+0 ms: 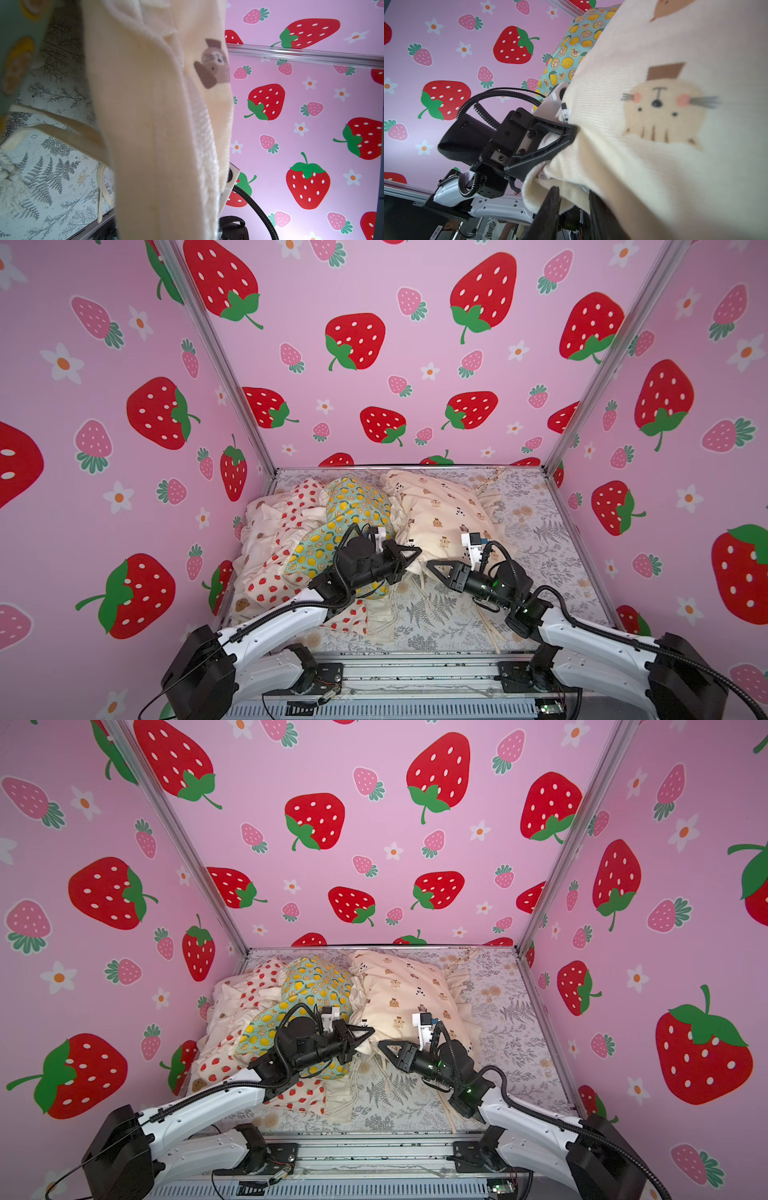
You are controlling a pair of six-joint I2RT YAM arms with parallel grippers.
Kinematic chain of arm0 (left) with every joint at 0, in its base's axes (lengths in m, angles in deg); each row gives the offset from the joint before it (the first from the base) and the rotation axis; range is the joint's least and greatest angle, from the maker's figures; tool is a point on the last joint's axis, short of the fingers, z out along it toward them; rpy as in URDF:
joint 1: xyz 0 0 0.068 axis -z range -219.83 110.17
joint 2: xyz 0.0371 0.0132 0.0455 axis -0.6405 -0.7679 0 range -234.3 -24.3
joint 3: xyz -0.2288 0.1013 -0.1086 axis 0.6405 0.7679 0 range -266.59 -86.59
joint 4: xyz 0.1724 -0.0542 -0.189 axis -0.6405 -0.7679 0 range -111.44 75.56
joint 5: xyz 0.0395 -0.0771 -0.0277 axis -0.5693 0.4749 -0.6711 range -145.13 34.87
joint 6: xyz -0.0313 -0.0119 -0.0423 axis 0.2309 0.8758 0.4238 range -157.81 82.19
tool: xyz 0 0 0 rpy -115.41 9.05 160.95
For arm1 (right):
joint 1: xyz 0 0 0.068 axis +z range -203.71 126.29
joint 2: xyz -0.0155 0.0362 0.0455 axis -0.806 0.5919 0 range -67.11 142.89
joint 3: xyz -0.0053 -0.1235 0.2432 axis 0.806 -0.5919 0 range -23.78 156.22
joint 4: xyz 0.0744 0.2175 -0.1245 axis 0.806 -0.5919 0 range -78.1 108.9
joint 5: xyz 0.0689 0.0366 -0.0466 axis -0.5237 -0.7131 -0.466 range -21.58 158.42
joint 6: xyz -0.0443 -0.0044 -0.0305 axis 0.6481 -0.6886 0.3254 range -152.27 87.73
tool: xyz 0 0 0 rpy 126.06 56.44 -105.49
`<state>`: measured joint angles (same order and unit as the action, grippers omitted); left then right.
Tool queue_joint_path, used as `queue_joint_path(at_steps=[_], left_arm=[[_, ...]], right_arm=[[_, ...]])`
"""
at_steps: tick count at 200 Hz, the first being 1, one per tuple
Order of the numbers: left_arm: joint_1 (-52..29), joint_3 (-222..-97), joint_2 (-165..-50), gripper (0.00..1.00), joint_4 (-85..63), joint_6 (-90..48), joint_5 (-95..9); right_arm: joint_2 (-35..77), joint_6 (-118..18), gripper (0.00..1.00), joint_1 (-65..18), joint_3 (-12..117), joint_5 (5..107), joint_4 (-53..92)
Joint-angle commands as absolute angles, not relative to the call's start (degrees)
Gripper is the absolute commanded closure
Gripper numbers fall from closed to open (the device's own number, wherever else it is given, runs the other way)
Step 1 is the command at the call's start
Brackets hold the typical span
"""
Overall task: Zip up pillowcases
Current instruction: Zip the zipper on the pillowcase.
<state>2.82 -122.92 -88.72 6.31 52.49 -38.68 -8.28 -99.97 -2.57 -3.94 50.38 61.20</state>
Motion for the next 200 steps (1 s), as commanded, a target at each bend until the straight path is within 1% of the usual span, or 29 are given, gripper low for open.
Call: queue_joint_path(at_steps=[1,21,82,126,150,200], left_arm=[[3.15,-123.85,-87.75,1.0,10.35,53.78,-38.38],[3.14,-123.87,-87.85,1.0,10.34,53.86,-38.37],[3.23,-123.59,-88.12,1.0,11.22,54.13,-38.17],[3.19,-123.59,-88.28,1.0,11.31,54.29,-38.16],[3.19,-123.68,-88.46,1.0,11.4,54.12,-38.15],[3.28,-123.5,-88.55,1.0,11.49,54.29,-38.26]], right_arm=[[-6.82,-100.99,0.71,-2.47,-3.7,50.03,63.36],[-4.82,-101.58,0.71,-2.38,-3.06,48.75,65.75],[-2.97,-103.6,0.66,-2.03,-2.33,49.3,70.0],[-0.33,-105.84,0.66,-1.94,-1.92,48.48,75.3],[-0.1,-106.23,0.68,-1.94,-1.97,48.37,76.78],[-1.71,-106.4,0.7,-1.94,-1.54,48.28,75.32]])
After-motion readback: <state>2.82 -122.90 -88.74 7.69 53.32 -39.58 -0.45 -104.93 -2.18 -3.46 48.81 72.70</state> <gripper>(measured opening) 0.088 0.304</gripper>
